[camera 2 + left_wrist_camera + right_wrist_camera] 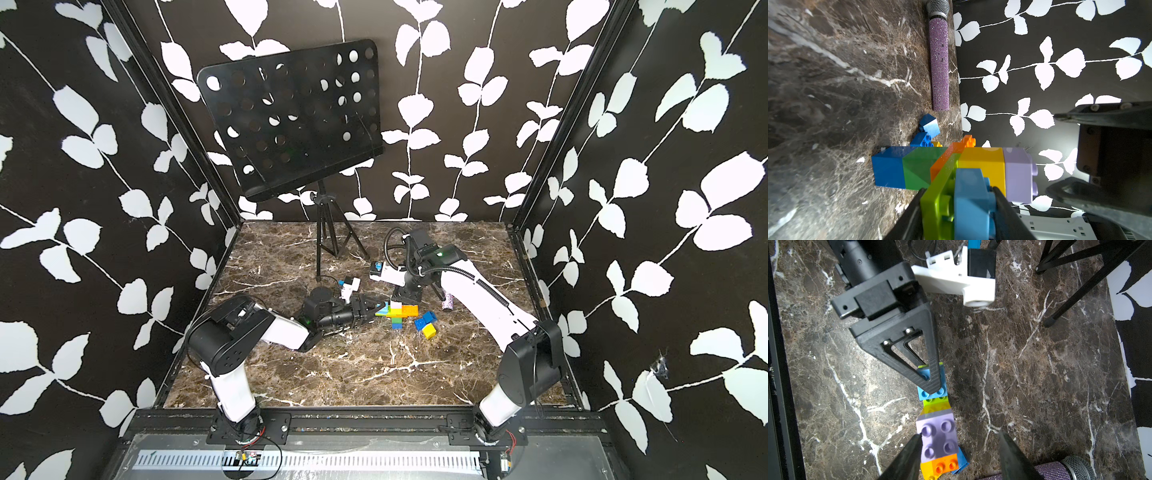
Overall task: Assemble a fork with lego
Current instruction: Adjust the lego brick at the center of the board.
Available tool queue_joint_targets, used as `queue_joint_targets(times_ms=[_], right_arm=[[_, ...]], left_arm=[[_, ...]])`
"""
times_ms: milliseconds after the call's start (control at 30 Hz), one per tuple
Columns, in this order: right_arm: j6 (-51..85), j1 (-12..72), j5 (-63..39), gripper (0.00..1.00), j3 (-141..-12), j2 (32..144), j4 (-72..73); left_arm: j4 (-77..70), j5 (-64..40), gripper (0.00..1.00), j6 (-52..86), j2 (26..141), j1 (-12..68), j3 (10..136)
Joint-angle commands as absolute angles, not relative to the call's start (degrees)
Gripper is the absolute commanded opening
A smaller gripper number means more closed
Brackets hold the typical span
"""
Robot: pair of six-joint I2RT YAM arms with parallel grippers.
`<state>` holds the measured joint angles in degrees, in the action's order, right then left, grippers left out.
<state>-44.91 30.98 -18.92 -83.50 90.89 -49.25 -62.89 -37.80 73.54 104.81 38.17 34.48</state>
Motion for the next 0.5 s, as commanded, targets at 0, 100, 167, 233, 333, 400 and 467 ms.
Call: queue_joint_targets(times_ms=[0, 100, 167, 233, 333, 400, 467], right_arm=[[-44.39, 30.65, -20.22, 0.58, -82.48, 89.91, -48.58], [-44.30, 30.63, -20.50, 0.58, -82.25, 90.00, -48.34], [-44.17, 30.62, -20.80, 0.58, -82.09, 90.14, -48.38], [-44.03, 30.59, -20.66, 0.58, -81.85, 90.33, -48.30], [-43.96, 30.59, -20.66, 0.58, -81.39, 90.60, -48.20], [-43.83, 30.55, -20.50, 0.58, -81.22, 90.87, -48.17], [-43.38, 30.26, -20.51, 0.58, -80.87, 90.94, -47.79]], left_arm=[[-61.03, -38.68, 0.45, 72.25, 103.37, 38.22, 34.81], [-60.99, -38.61, 0.43, 72.36, 102.99, 38.21, 34.79], [-60.95, -38.51, 0.42, 72.42, 102.59, 38.23, 34.90], [-60.91, -38.17, 0.43, 72.41, 102.32, 38.23, 34.75], [-61.12, -37.82, 0.43, 72.63, 102.43, 38.06, 34.22], [-61.88, -37.25, 0.43, 73.01, 102.68, 37.84, 33.55], [-63.52, -36.87, 0.43, 73.79, 103.18, 37.71, 33.08]])
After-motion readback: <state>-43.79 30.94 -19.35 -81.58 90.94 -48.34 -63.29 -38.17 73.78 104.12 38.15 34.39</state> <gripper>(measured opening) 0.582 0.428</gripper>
